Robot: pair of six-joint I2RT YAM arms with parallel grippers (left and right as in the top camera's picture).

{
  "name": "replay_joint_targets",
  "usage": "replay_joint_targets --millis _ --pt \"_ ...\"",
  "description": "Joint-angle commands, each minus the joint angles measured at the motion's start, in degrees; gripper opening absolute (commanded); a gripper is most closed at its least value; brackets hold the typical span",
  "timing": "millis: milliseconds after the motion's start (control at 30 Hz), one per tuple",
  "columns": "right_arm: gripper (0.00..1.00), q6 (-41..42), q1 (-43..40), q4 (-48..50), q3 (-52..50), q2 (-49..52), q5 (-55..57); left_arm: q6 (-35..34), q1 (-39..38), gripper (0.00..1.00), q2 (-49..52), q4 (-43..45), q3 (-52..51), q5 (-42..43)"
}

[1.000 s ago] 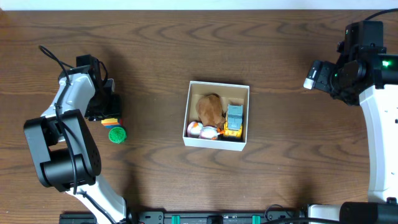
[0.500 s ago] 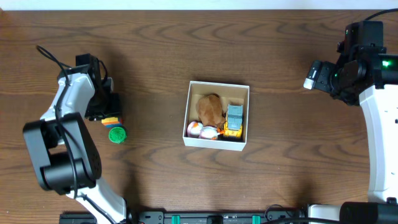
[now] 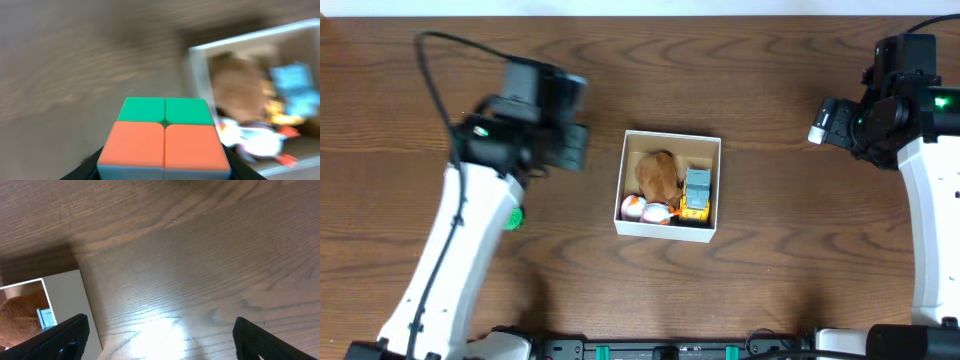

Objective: Pack container
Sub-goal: 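Carry the cube with the left gripper over the box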

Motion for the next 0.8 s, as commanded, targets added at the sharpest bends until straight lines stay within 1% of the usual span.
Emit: replay_joint_targets --millis 0,167,267,300,333,467,667,733,767 --pt "0.93 -0.5 -0.3 -0.3 -0.4 0.0 0.0 -1.6 -7.0 0.19 0.5 0.6 0.4 0.2" --pt "0.93 -0.5 -0.3 -0.7 -0.4 0.0 0.0 -7.2 -13.2 0.19 4.2 1.7 0.1 0.2" --pt "0.93 -0.5 -0.3 -0.9 -0.4 0.0 0.0 -7.6 -15.4 0.19 7.8 1.7 0.1 0.2" --pt "0.93 -0.5 -0.3 -0.9 -0.4 0.0 0.0 -7.6 -15.8 0.19 8.8 1.6 0.1 0.2" --pt "0.93 -0.5 -0.3 -0.9 -0.4 0.0 0.0 -7.6 -16.2 0.15 10.1 1.3 0.1 0.2" --pt "0.93 -0.5 -0.3 -1.1 -0.4 0.0 0.0 -8.9 -16.6 0.13 13.9 -0.2 0.1 0.2" --pt "0.94 -0.5 -0.3 -1.1 -0.4 0.0 0.0 -8.9 -16.6 0.13 17.6 -2.0 0.0 0.2" --pt "0.94 -0.5 -0.3 -1.1 -0.4 0.0 0.0 -8.9 -16.6 0.15 18.2 -2.0 0.0 0.2" --pt "0.94 -0.5 -0.3 -1.2 -0.4 0.0 0.0 -8.9 -16.6 0.29 18.4 -2.0 0.0 0.2"
